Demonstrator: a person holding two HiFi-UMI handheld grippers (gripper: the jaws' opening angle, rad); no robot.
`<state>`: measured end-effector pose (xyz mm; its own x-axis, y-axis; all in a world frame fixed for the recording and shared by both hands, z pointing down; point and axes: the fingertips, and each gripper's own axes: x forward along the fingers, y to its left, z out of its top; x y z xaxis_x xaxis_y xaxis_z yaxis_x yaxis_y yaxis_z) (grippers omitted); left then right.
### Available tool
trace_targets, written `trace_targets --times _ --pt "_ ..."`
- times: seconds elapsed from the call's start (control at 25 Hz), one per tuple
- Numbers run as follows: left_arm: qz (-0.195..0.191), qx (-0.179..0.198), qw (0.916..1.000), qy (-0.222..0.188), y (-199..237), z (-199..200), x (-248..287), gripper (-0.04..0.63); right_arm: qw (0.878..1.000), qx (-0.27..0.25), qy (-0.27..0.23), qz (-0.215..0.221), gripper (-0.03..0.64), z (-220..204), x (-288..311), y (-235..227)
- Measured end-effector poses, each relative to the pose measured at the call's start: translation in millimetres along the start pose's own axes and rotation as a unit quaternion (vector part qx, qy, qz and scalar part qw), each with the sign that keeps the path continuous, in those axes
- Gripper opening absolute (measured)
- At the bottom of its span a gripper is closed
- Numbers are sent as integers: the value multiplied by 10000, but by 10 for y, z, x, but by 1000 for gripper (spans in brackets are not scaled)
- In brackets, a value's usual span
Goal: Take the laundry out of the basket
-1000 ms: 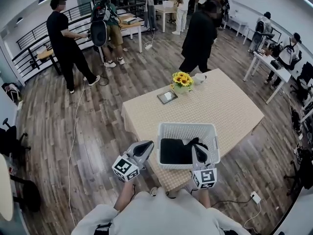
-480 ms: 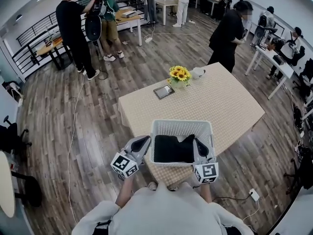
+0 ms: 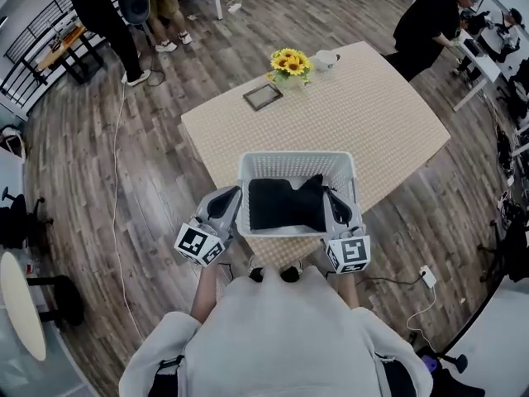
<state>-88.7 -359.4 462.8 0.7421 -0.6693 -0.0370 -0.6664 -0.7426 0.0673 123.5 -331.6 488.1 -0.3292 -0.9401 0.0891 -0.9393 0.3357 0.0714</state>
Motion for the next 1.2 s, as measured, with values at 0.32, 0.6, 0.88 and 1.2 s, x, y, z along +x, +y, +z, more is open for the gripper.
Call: trace_targets --times 0.32,0.6,0.88,1.2 --pt "225 -248 9981 523 159 -408 -41 8 9985 88 537 48 -2 -329 2 -7" --pt "344 -444 9967 587 193 -613 -72 8 9979 -20 640 121 -2 -422 38 -33" --pt "330 -468 9970 515 213 -569 -12 8 9955 -329 860 227 -2 -455 103 -12" --pt "267 -476 9978 372 209 -502 -1 8 8495 -4782 1972 1042 -2 -743 254 325"
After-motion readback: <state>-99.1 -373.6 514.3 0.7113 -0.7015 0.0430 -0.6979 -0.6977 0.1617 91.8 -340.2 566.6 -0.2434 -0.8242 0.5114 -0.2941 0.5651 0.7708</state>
